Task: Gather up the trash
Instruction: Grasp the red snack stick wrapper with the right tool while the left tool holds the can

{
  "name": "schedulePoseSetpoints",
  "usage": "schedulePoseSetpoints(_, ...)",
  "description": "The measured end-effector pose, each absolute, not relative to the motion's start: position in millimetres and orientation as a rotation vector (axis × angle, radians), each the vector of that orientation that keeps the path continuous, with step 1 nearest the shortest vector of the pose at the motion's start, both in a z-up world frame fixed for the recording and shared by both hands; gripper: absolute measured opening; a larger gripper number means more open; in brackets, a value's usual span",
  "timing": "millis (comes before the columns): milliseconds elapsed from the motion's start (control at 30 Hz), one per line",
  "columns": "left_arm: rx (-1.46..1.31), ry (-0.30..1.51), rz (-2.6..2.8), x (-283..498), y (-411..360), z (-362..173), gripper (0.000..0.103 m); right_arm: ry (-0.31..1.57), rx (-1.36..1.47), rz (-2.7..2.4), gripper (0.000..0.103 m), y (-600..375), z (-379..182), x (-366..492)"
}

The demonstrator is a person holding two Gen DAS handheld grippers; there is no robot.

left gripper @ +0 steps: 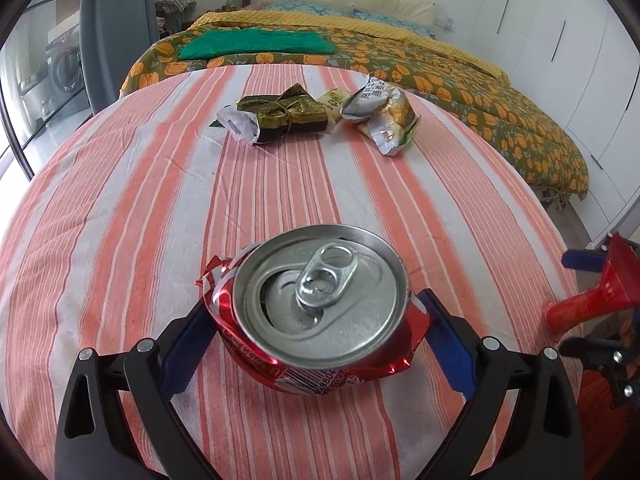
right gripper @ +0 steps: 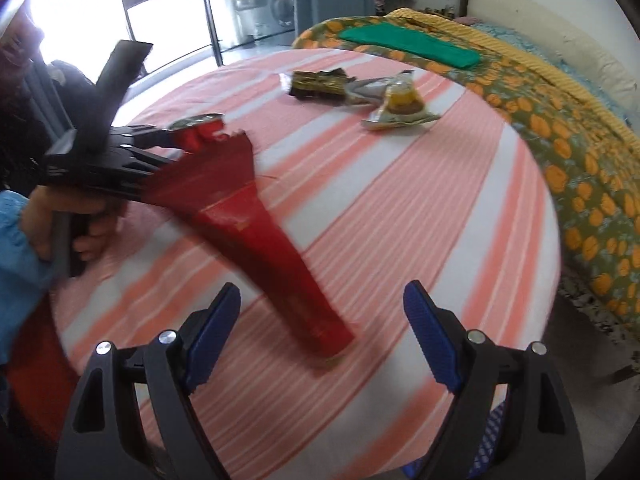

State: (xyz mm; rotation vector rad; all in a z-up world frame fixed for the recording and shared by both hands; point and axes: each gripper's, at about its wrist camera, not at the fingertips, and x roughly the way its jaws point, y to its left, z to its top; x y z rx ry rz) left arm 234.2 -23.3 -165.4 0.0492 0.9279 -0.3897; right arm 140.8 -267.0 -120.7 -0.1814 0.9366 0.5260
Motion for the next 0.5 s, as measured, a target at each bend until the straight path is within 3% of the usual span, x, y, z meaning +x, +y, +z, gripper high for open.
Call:
schedulePoseSetpoints(100, 0.041, 0.926, -0.401, 235.3, -23.0, -165.0, 0.094, 0.940, -0.193, 0.553, 0.075, -262.4, -127.5, 147.5)
schedulePoseSetpoints(167, 0.028, 0.918, -0.412, 234.3, -21.2, -163.9, 0.092, 0.966, -0.208, 0.562, 0.049, -255.0, -135.0, 152.8)
schedulePoseSetpoints(267, 0.009, 0.905, -0.419, 232.7, -17.0, -161.9, 0.092, 1.019, -0.195, 0.552, 0.025, -251.0, -142.1, 158.4)
schedulePoseSetpoints(367, 0.016, 0.879, -0.409, 228.8, -15.2, -157.7, 0.092, 1.002, -0.128, 0.527, 0.018, -259.7, -133.3, 159.7)
schedulePoseSetpoints(500, 0.034, 0.860, -0.428, 217.1, -22.2, -151.2, 0.092, 0.980, 0.017, 0.510, 0.017, -278.8, -123.1, 163.8)
